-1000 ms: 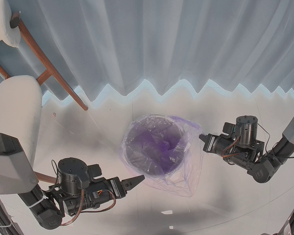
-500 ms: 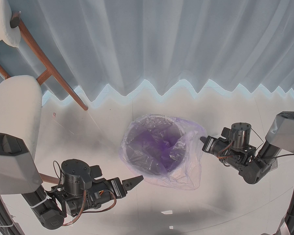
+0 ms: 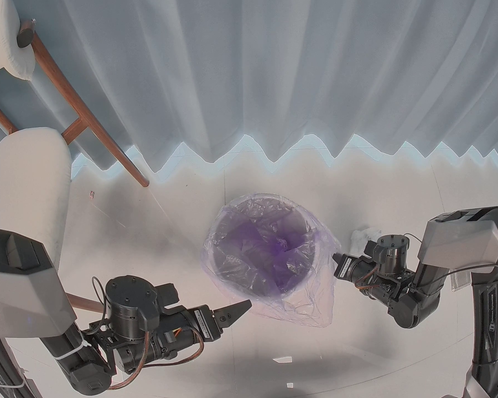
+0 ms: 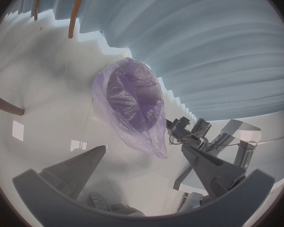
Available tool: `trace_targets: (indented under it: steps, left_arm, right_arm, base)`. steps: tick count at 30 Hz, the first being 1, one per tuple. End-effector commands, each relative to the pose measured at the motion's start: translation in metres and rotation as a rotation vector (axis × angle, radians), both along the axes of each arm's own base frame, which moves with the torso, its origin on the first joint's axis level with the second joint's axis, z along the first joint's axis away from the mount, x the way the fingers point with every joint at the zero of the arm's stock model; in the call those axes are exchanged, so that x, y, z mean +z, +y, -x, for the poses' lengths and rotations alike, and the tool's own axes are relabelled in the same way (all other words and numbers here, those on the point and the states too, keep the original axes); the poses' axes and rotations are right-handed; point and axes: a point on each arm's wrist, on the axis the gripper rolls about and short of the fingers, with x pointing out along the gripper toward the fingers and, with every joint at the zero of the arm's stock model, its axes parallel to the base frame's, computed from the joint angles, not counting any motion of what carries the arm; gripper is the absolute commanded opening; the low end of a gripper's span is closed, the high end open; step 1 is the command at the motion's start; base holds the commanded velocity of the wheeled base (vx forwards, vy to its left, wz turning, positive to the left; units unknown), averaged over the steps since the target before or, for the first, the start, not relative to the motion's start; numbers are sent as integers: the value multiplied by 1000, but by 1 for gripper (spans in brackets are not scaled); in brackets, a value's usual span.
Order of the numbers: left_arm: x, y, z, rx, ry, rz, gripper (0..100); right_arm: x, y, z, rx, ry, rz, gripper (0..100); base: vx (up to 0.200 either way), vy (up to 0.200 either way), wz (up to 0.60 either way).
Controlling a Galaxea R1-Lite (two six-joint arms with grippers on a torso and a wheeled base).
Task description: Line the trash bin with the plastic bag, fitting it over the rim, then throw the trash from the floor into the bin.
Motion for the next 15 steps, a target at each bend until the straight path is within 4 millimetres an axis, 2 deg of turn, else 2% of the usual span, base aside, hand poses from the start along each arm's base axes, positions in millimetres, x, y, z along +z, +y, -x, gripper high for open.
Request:
trace_targets:
  steps: [1,5,15]
  left_arm:
    - [-3,-3,3,-14,4,-2,100]
    - [-3,-2,3,-11,4,-2,100]
    - [-3,4,5,4,10,-11,100]
  right_arm:
    - [-38,0,2,0,69,18,0]
    - [-55,0,3,1,81,27,0]
    - [-58,0,3,2,77,29,0]
  base:
    - [0,0,0]
    - [0,0,0]
    - [0,0,0]
